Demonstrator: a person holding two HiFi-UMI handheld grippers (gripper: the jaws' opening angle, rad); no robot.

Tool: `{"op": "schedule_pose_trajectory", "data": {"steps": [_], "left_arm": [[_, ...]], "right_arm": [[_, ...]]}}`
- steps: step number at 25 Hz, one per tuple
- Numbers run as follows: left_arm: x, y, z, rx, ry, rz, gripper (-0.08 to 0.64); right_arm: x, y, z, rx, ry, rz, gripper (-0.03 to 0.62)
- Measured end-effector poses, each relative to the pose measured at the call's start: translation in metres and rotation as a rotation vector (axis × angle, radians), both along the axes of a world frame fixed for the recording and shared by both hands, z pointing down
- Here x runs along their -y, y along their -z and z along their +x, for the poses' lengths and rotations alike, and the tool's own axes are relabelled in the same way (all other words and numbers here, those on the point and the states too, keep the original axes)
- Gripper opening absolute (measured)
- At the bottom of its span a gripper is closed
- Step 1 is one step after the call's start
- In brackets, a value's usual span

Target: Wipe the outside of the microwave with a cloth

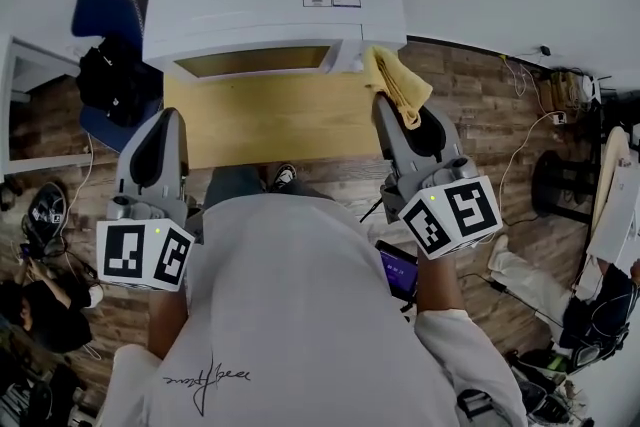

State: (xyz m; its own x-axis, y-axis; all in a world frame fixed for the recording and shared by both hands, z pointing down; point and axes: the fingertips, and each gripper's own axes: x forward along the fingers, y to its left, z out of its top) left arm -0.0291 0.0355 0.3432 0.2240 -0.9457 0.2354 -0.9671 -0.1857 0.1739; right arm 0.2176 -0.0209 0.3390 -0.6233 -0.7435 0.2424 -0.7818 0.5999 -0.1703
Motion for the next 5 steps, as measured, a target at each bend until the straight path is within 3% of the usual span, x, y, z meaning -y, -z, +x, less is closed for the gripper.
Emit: {"op": "schedule_pose_trajectory", "data": {"steps": [5], "left_arm": [[0.0002, -0.0016, 0.0032, 0.006, -0.013, -0.001, -0.008]], "right_arm": [[-0.0004, -0.0001, 0.0008, 0.009, 0.011, -0.006, 0.107]]}}
